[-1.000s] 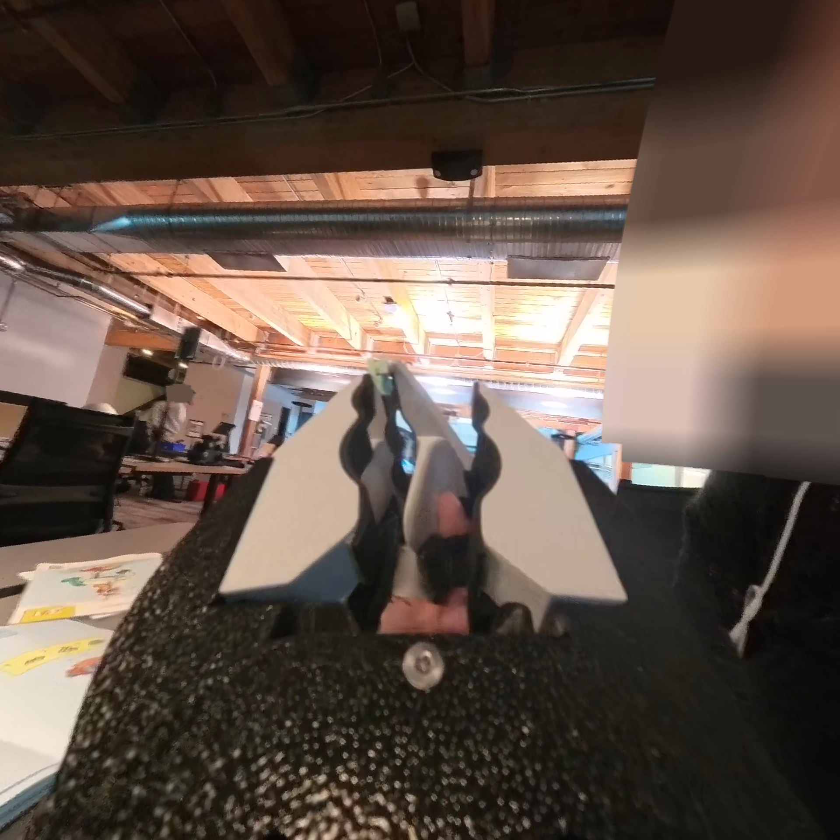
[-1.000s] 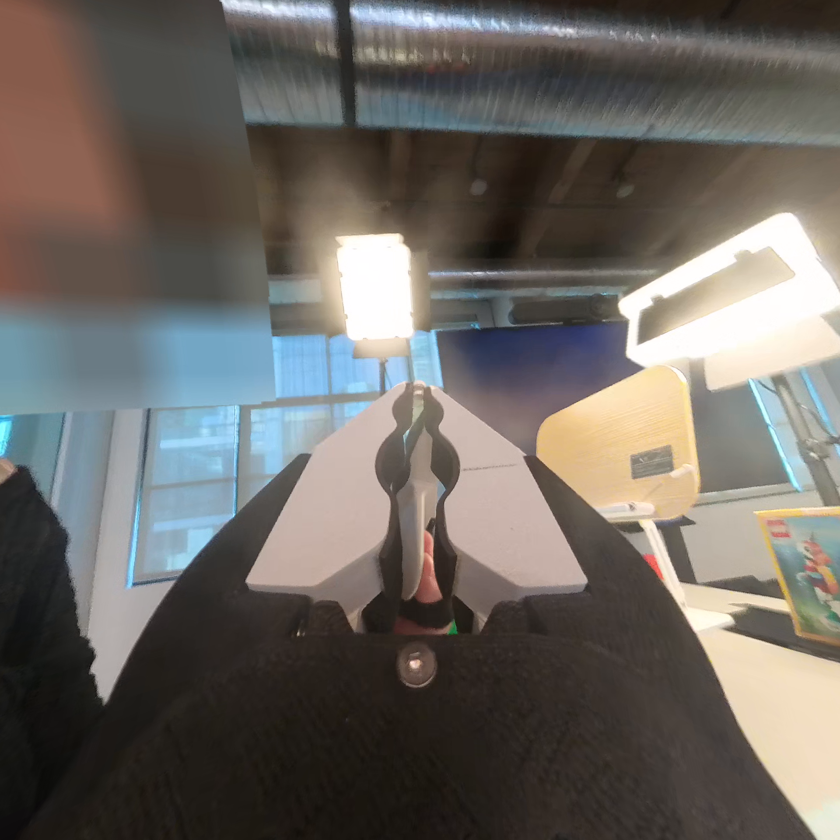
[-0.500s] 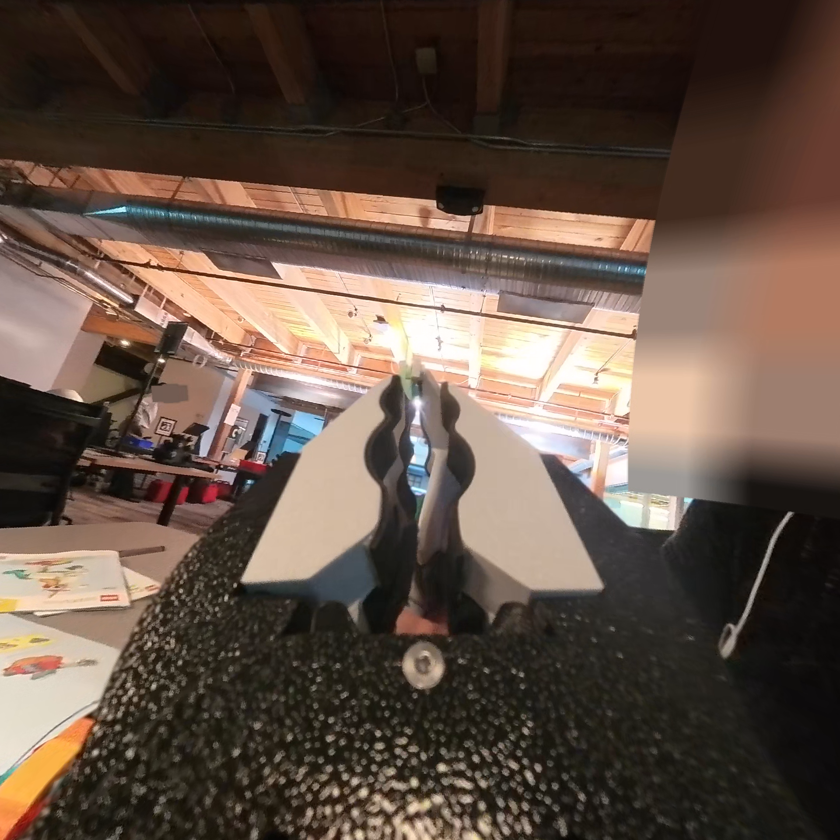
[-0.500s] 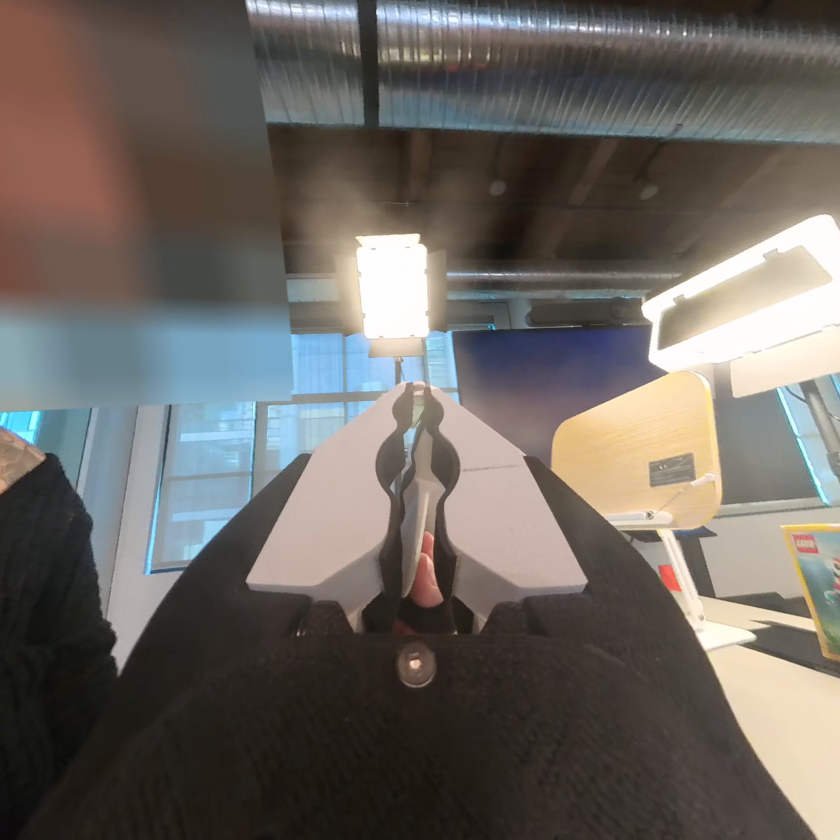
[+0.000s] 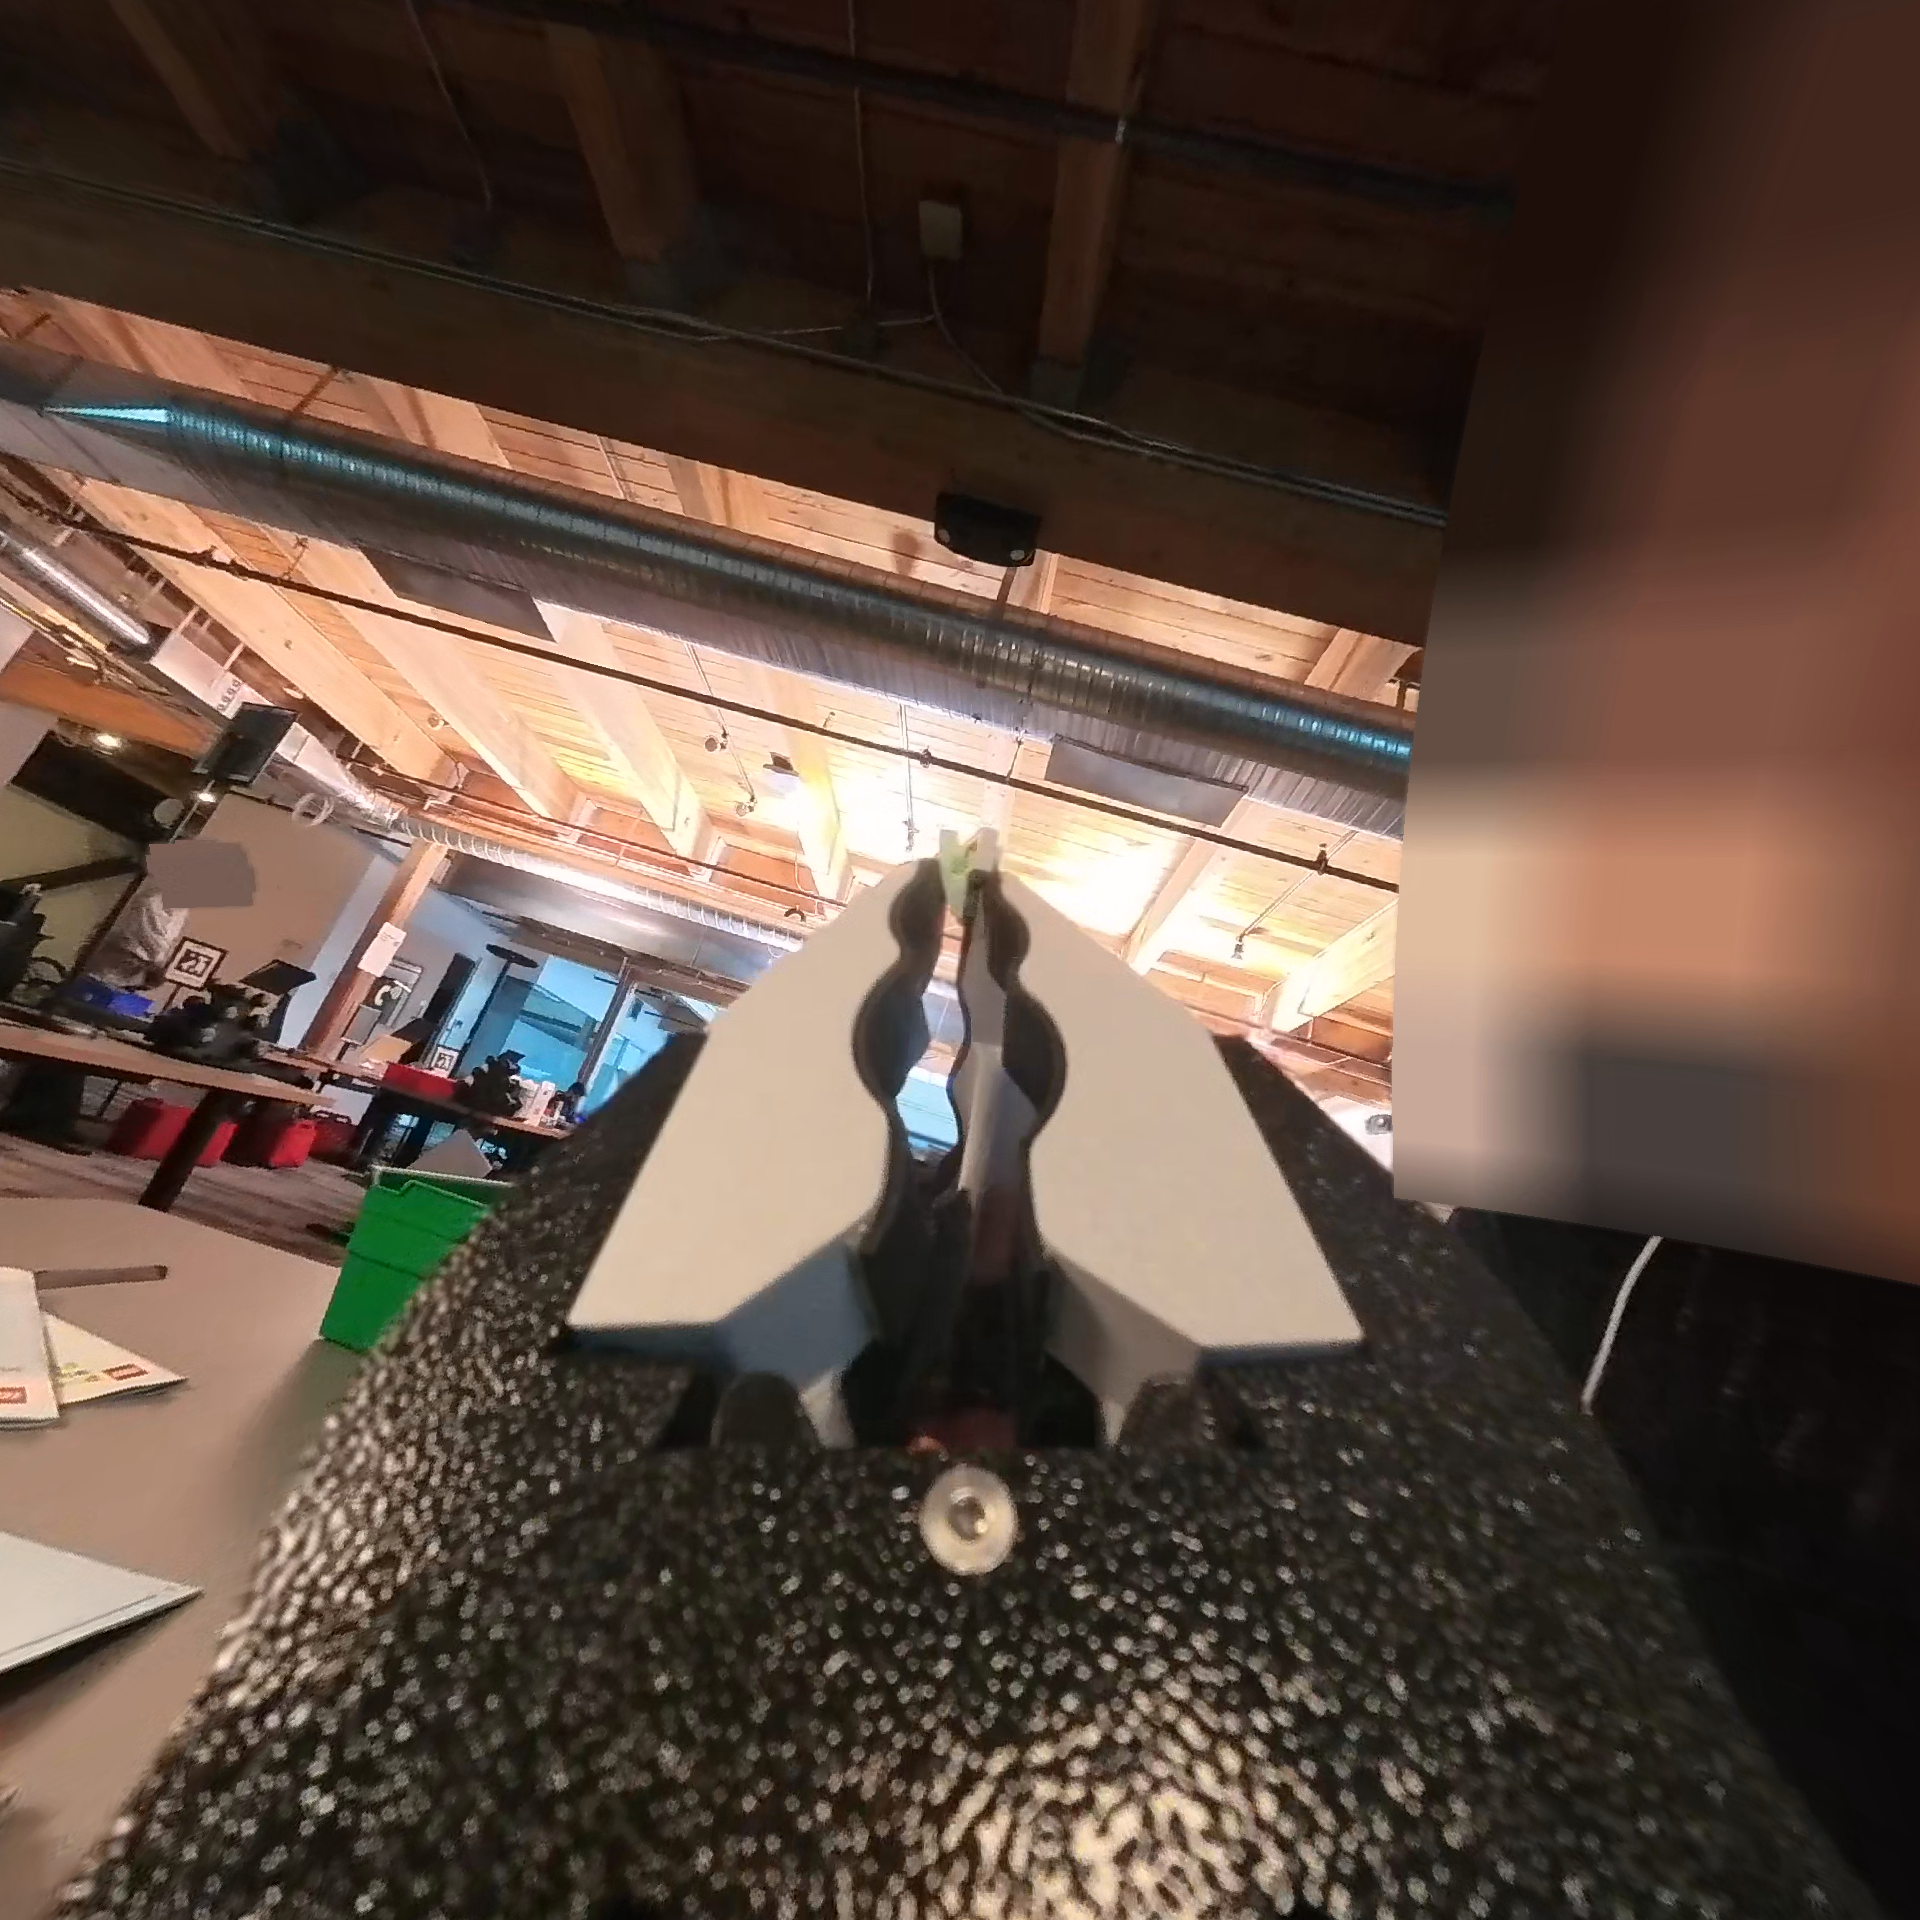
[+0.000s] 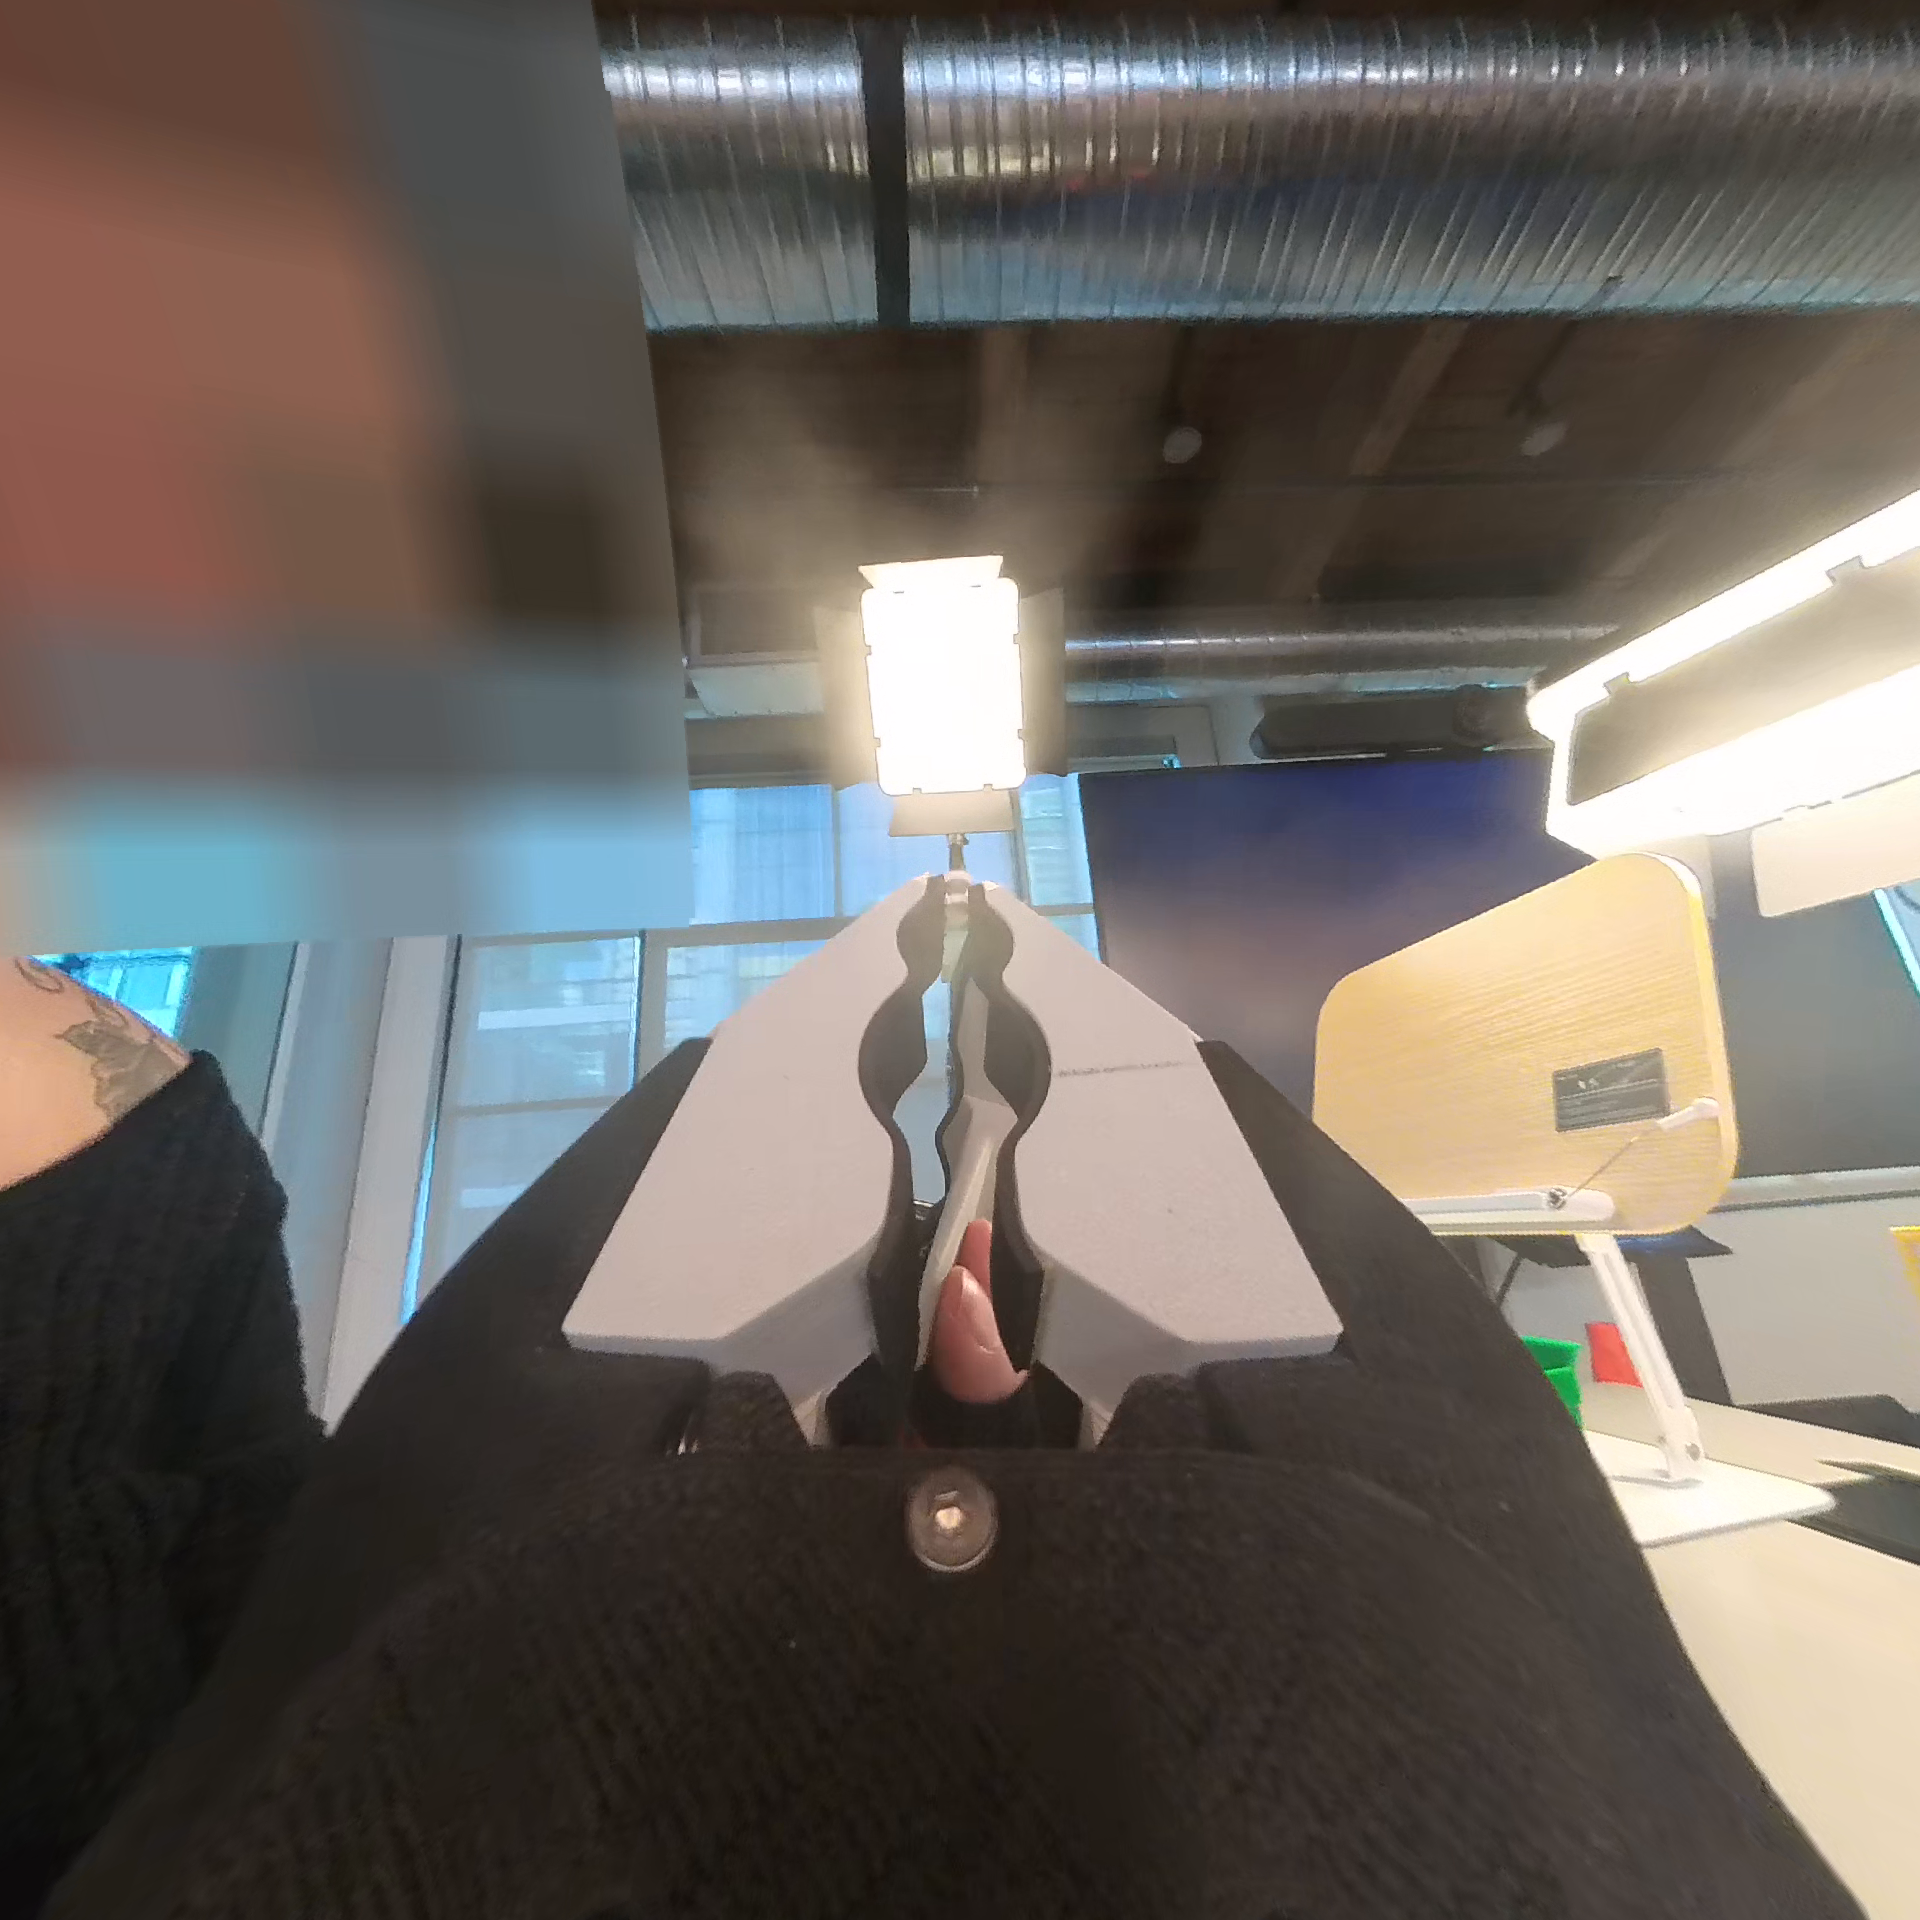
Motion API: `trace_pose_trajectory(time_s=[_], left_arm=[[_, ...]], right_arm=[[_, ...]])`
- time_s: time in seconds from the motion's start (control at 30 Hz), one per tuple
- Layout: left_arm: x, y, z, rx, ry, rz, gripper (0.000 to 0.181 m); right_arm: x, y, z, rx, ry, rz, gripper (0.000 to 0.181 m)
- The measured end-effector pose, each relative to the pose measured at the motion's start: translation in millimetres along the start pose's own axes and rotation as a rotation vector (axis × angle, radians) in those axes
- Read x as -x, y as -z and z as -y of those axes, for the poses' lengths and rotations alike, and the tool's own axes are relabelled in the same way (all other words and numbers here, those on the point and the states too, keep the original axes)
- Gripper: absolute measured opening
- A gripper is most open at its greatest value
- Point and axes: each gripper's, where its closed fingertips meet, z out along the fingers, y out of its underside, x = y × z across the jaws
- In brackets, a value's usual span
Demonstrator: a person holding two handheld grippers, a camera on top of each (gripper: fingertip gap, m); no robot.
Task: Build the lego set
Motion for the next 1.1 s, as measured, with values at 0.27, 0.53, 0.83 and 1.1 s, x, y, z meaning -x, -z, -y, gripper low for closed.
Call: trace_pose_trajectory(time_s=[0.27,0.53,0.83,1.1], left_arm=[[-1,-1,-1,0.033,-0.088,0.024,0.004],[2,0,-2,0.035,-0.141,0.066,0.006],[5,1,-4,0.091,-0.137,0.059,0.004],[3,0,-12,0.183,-0.168,0.030,0.004]], right_arm=[[2,-2,0,0.023,0.078,-0.005,0.002],[-1,0,-1,0.030,0.077,-0.011,0.002],[-1,2,-1,0.078,0.035,0.005,0.003],[-1,5,-4,0.237,-0.008,0.075,0.030]])
